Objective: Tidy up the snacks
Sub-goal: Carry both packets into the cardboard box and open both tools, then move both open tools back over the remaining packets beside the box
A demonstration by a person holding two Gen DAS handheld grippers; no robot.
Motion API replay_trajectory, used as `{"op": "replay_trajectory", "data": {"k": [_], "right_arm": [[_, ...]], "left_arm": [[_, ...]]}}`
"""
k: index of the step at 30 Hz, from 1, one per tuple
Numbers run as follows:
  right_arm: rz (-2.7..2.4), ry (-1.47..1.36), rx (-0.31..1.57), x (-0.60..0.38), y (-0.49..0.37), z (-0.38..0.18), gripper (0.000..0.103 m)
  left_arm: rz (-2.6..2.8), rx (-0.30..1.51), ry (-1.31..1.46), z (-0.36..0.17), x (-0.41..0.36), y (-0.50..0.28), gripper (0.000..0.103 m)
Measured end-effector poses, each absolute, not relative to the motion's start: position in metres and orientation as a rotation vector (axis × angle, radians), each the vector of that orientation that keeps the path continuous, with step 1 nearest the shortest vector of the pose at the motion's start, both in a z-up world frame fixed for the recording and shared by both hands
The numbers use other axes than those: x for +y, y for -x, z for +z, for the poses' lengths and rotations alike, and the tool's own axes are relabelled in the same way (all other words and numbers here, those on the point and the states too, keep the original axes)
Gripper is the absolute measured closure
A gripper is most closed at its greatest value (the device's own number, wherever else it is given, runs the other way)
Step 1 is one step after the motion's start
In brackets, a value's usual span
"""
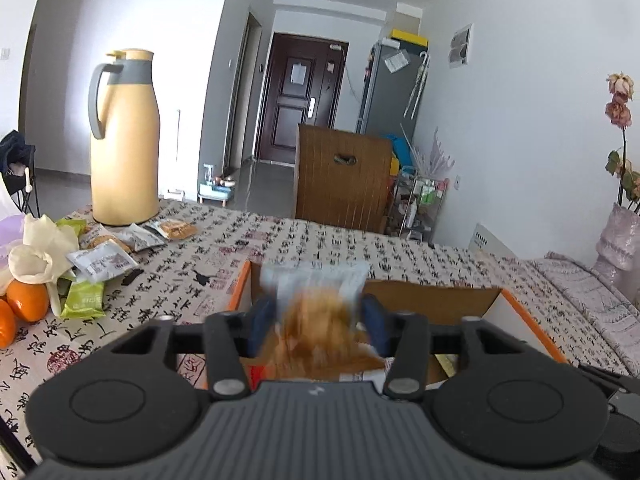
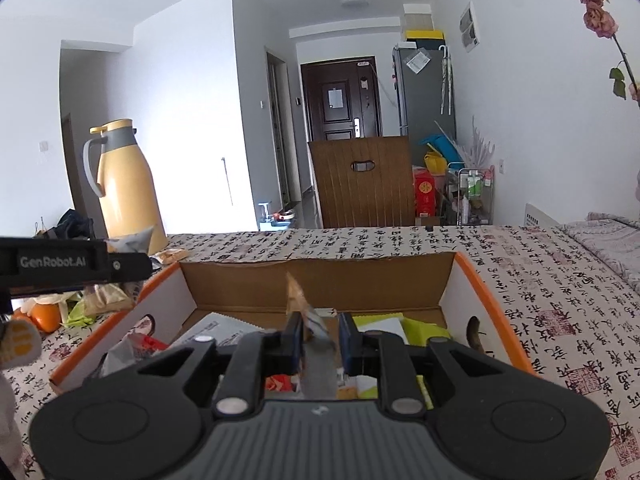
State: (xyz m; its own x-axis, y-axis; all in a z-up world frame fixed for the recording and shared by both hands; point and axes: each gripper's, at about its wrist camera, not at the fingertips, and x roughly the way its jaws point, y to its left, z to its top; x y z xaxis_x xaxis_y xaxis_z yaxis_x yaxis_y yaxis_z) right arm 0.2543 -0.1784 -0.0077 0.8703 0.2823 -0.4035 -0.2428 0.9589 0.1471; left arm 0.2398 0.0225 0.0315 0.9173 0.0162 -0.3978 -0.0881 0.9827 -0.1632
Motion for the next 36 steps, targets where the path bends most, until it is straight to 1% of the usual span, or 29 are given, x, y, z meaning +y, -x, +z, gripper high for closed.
{"op": "replay_trajectory", "data": {"k": [1,2,3,4,5,6,7,8,19,27,36], "right_arm": [[0.27,-0.093,0.439,-0.179,-0.254,-0.008,0.066],[0.261,-0.095,0.437,-0.181,-0.253,-0.008,0.05],[0.249,-0.099,0.431,-0.182,-0.252,-0.007,0.033],[0.236,-0.103,0.423,-0.183,-0.252,-0.006,0.026],[0.229,-0.109,0.417,-0.184,-0.252,-0.006,0.013],[0.225,-0.115,0.414,-0.185,-0.252,-0.005,0.008],[0.221,-0.119,0.413,-0.185,-0.252,-0.005,0.001],[0.219,-0.123,0.413,-0.185,-0.252,-0.005,0.0],[0.226,-0.12,0.435,-0.183,-0.252,-0.005,0.0],[0.222,-0.104,0.422,-0.183,-0.243,0.01,0.0],[0.244,-0.088,0.409,-0.185,-0.212,0.022,0.0]], "left_arm": [[0.069,0.388,0.183,0.033,0.023,-0.237,0.021],[0.083,0.373,0.185,0.035,0.024,-0.234,0.006],[0.098,0.354,0.188,0.036,0.025,-0.231,0.001],[0.101,0.343,0.192,0.038,0.025,-0.229,0.0],[0.097,0.339,0.197,0.039,0.026,-0.229,0.0],[0.099,0.336,0.203,0.04,0.027,-0.228,0.0],[0.104,0.337,0.206,0.039,0.027,-0.228,0.0],[0.105,0.34,0.208,0.039,0.027,-0.229,0.0],[0.11,0.364,0.215,0.036,0.027,-0.231,0.0],[0.121,0.347,0.217,0.049,0.026,-0.221,0.0],[0.102,0.353,0.211,0.062,0.025,-0.193,0.0]]}}
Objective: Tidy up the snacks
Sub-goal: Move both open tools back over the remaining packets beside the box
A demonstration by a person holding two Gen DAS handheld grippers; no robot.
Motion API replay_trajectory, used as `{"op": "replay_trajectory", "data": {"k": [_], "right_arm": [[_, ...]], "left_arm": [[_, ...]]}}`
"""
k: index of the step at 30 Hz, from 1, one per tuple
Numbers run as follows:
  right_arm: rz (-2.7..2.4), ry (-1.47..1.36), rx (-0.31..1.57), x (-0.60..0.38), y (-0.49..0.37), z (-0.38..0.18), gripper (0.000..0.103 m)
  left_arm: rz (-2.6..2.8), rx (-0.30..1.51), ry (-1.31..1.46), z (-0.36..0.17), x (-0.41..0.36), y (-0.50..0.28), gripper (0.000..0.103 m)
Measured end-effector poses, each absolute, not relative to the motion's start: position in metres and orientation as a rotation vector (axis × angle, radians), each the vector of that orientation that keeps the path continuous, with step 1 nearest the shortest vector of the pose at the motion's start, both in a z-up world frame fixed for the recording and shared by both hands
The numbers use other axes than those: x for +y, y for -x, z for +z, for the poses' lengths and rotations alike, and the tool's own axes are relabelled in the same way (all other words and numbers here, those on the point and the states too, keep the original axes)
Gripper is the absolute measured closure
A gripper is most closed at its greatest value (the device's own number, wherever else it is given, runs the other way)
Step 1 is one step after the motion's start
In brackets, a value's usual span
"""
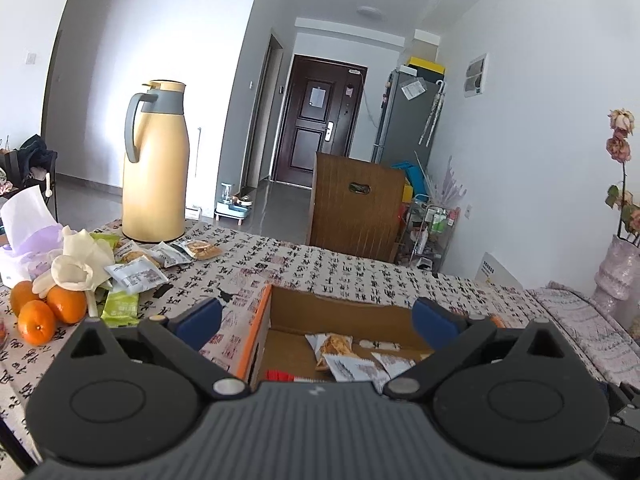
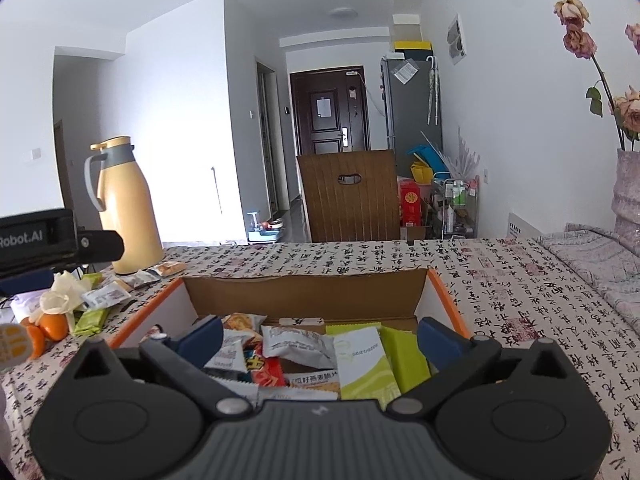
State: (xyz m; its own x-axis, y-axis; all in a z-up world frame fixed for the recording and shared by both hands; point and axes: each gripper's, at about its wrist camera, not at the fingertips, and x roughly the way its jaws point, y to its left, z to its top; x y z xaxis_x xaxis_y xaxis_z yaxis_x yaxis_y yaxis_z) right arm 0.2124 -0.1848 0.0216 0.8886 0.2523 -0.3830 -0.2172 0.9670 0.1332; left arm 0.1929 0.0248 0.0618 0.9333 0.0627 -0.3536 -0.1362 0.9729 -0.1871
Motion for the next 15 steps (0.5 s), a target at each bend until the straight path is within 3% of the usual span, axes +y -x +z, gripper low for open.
{"op": "replay_trajectory", "data": {"k": [15], "right_arm": [[0.274,-0.07,0.46,-0.184,-0.148,0.012,0.0]], "left_arm": [[0.089,0.431,0.188,0.04,0.039,-0.124,0.0]]}}
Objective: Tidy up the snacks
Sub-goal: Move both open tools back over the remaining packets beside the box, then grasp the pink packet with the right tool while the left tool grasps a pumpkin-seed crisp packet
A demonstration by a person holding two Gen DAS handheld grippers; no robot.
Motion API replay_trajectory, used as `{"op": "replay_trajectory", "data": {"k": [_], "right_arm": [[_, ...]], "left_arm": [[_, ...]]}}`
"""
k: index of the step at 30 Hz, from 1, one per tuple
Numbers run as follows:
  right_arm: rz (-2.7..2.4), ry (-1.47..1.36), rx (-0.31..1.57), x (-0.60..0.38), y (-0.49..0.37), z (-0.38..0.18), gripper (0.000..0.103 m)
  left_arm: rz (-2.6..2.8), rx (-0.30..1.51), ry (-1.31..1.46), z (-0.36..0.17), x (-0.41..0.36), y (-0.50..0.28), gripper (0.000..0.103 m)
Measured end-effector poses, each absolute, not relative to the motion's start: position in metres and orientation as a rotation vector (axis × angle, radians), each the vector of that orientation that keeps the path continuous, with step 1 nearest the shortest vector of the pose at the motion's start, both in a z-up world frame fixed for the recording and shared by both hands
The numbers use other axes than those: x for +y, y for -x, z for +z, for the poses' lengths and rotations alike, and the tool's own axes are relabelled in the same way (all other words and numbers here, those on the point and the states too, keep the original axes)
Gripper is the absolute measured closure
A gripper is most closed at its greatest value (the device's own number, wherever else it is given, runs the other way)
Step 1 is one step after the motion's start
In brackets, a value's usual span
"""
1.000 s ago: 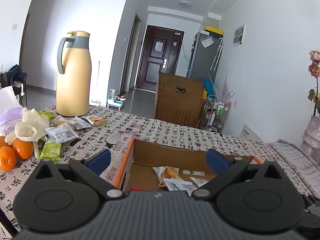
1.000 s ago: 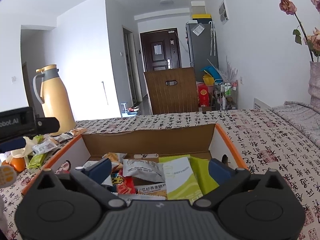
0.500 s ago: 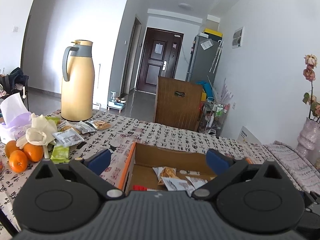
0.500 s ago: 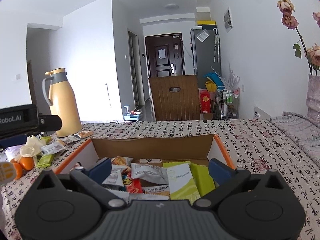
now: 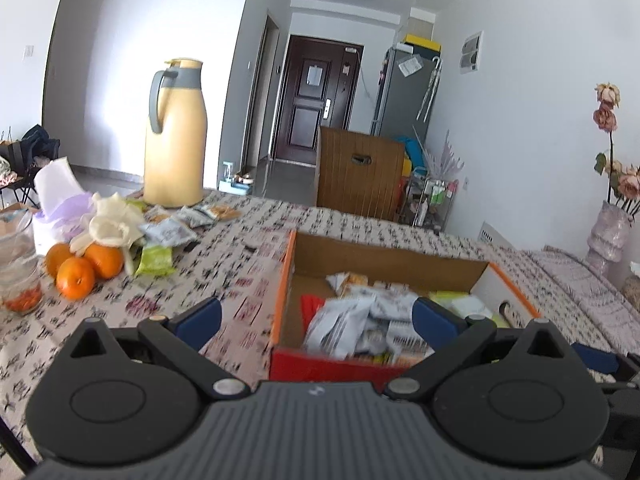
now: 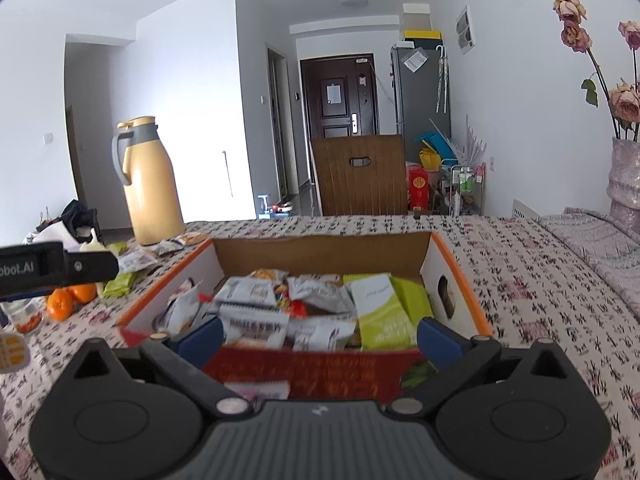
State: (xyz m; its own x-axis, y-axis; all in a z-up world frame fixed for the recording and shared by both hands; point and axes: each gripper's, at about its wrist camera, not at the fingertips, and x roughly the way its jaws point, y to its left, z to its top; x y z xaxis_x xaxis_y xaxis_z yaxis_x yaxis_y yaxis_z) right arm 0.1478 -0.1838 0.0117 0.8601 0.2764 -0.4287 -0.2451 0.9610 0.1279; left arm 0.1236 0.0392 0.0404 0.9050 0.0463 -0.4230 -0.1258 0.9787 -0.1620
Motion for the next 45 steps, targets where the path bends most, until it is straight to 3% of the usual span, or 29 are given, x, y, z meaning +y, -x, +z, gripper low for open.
{"op": "replay_trajectory", "data": {"k": [17,35,43,45], "right_arm": [[0.289,-0.039,0.583,-0.172,-0.107,-0.023,0.0],[0.31,0.006,0.6,-0.122,-0.123,-0.019,0.0],[0.264,0.036,0.653,-0.086,-0.138,-0.029,0.012],[0.256,0.036,0.658,-0.082,-0.14,-0.031,0.021]], "left_arm": [[0.066,0.56,0.159,-0.02,0.068,-0.085,0.0],[0.029,0.535,0.189,-0.016,0.101,-0.082,0.0],[-0.051,0.544,0.116,0.003,0.118,-0.095,0.0],[-0.076,0.552,0.1,0.004,0.118,-0.098,0.0]]}}
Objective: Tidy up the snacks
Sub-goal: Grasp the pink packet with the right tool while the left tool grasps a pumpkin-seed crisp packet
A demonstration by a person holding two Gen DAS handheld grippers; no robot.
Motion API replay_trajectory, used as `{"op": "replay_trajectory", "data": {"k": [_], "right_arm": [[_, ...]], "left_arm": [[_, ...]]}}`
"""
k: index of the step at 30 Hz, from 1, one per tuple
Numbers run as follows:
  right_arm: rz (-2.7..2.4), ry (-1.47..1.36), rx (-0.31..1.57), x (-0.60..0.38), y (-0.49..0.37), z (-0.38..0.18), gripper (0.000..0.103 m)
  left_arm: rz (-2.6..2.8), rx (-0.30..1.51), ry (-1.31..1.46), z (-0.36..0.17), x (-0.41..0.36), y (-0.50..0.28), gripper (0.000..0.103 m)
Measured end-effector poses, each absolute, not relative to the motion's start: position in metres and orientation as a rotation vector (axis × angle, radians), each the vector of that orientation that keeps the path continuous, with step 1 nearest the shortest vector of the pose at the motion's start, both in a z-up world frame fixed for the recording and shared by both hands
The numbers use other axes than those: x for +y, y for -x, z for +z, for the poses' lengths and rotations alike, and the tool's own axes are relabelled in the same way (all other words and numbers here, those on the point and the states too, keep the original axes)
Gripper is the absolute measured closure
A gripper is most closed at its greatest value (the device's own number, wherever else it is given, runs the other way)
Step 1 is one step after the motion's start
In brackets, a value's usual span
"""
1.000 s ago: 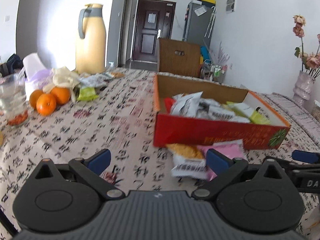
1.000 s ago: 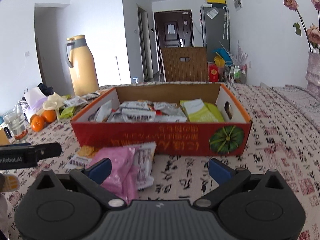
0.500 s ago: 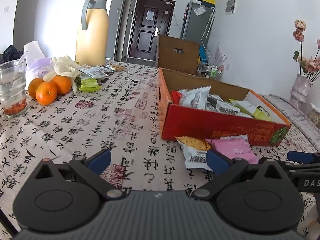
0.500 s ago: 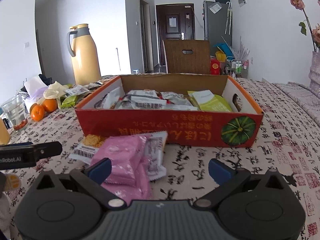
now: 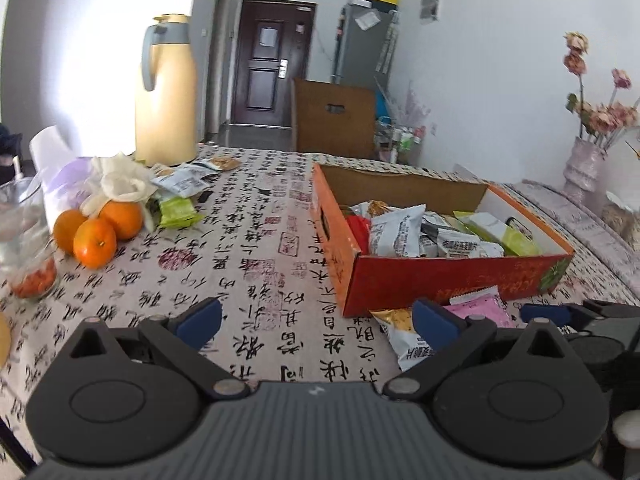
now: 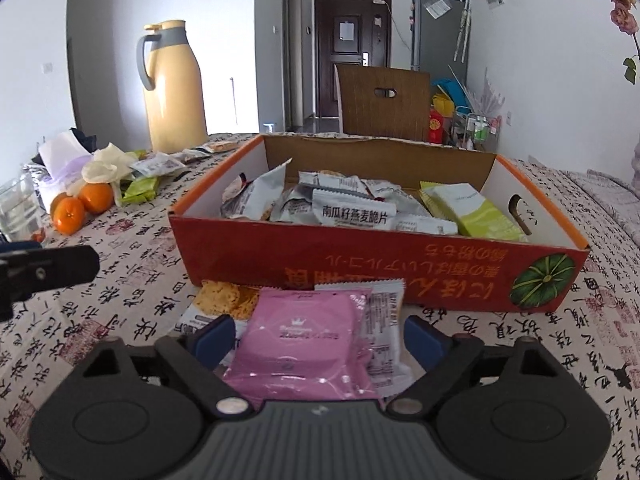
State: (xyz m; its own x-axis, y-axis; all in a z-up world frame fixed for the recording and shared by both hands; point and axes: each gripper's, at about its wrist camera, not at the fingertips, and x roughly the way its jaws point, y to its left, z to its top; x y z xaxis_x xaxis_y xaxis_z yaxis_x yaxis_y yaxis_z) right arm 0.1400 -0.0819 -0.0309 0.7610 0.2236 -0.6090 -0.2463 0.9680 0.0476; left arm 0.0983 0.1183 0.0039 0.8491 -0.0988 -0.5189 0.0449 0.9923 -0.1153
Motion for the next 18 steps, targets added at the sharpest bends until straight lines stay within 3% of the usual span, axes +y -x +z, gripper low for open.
{"op": "replay_trajectory", "data": {"k": [3,9,18], "right_arm": [[0.24,0.046,0.665,-0.074,-0.143,-0.034,0.034],[0.22,0.101,0.669,-0.068,-0.143,-0.035,0.042],[0.224,0.093,0.644,-0.079,-0.136,-0.024,0.043]], "left_arm": [[-0.104,0.574,0.08,0.003,0.118,-0.105,0.0],[-0.142,0.61,0.052,0.002,0.121,-0.113,0.0],[-0.144,0.653,0.075,0.001,0.122,-0.125,0.0]]}}
